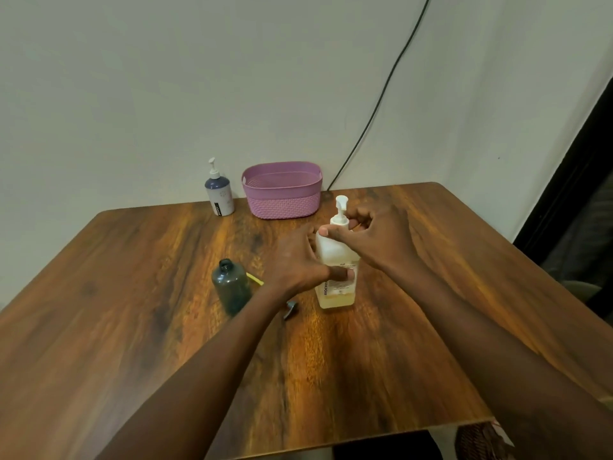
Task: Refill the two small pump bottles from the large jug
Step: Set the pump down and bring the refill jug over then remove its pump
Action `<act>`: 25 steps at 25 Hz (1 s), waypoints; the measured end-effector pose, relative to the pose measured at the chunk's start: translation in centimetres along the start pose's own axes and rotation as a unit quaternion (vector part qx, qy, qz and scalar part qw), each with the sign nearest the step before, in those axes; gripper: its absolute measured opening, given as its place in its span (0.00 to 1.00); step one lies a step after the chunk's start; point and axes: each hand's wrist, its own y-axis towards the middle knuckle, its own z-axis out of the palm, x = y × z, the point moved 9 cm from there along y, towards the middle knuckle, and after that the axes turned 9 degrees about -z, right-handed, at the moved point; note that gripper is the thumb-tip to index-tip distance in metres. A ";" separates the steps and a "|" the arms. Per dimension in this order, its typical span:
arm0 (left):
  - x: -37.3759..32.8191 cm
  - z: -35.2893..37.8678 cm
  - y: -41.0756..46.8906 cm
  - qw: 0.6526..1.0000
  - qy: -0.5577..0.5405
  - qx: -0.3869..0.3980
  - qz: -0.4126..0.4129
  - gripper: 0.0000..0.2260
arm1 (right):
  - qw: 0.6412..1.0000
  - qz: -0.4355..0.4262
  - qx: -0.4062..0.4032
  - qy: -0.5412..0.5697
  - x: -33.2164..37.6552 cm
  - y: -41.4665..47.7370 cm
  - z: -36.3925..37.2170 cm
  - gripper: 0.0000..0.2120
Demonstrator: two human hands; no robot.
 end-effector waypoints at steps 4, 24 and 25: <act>0.4 -1.4 -1.0 1.000 -0.005 0.009 0.007 0.40 | 0.998 -0.037 0.044 0.004 1.6 0.3 1.9 0.09; 1.5 -2.8 -1.1 0.999 -0.016 -0.021 -0.029 0.37 | 0.969 0.070 0.126 0.200 1.1 -0.3 4.0 0.28; 1.1 -2.8 -1.2 0.999 -0.006 -0.025 -0.023 0.37 | 0.985 0.054 0.101 0.128 1.0 -0.2 3.5 0.30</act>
